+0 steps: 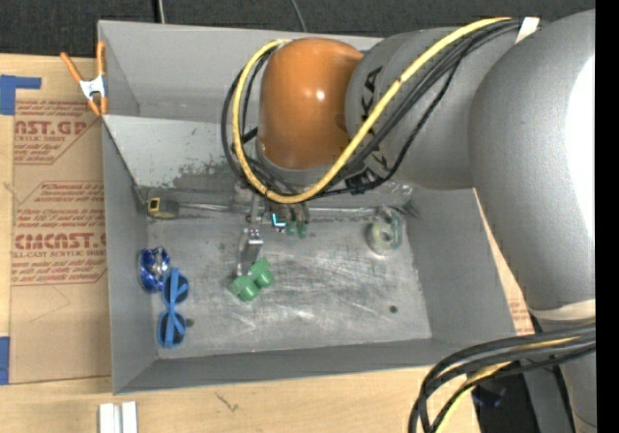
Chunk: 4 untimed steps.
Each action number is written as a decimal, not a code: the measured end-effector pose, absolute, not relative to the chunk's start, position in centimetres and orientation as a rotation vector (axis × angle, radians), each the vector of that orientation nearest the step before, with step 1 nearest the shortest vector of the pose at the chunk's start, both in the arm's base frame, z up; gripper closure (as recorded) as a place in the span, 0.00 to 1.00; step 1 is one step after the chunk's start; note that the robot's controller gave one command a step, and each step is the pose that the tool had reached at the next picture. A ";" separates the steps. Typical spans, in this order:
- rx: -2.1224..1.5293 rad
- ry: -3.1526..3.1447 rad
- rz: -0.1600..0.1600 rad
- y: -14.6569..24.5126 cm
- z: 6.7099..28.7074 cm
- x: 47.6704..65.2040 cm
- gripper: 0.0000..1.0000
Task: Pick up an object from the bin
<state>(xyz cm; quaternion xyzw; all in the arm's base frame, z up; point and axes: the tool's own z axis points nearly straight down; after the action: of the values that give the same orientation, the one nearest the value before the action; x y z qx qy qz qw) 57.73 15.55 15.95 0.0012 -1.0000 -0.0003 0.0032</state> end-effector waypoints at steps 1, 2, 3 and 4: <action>0.864 -3.033 -0.005 11.3 7.4 56.3 0.00; 0.970 -2.989 -0.002 12.3 10.1 53.5 0.00; 1.122 -2.936 -0.001 10.3 10.1 54.2 0.00; 1.224 -2.899 0.001 12.4 7.2 55.0 0.00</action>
Offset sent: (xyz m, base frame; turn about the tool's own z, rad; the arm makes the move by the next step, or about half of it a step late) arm -0.0171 -0.0448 -0.0895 -0.5530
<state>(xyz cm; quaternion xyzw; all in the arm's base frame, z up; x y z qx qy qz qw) 55.01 12.40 7.23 0.3888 -0.9213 0.0003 -0.0028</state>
